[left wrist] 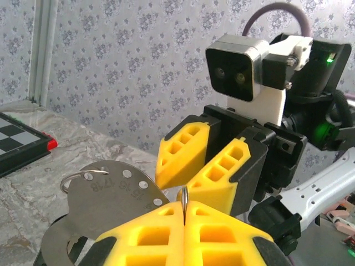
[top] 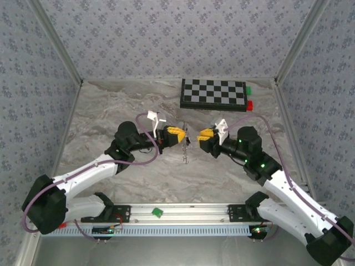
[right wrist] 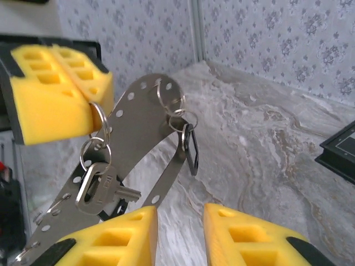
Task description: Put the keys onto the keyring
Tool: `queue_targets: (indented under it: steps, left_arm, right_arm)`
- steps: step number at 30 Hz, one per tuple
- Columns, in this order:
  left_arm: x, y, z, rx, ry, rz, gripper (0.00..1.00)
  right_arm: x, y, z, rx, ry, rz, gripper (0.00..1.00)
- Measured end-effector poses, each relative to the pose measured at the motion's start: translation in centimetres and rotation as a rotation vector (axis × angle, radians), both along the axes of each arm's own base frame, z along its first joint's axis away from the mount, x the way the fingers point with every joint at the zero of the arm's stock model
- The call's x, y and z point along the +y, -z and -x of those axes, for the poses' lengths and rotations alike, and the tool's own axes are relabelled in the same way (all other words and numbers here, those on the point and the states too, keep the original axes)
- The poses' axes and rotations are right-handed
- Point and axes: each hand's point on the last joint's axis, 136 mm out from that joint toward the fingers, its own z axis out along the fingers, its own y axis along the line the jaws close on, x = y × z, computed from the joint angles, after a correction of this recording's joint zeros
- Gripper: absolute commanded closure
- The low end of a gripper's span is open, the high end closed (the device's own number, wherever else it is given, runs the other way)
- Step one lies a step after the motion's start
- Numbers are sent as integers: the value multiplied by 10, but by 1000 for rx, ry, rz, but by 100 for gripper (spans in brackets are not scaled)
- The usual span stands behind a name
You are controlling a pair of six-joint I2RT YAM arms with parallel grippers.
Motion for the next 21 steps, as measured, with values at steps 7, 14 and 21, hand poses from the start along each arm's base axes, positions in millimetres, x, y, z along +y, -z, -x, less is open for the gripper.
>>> queue_targets:
  steps: [7, 14, 21]
  left_arm:
    - [-2, -3, 2, -1, 1, 13, 100]
    - [-3, -1, 1, 4, -1, 9, 100]
    - [-3, -1, 0, 4, -5, 9, 100]
  right_arm:
    - [16, -21, -1, 33, -89, -196, 72]
    - [27, -34, 2, 40, -166, -272, 74]
    - [31, -33, 6, 50, -204, -274, 78]
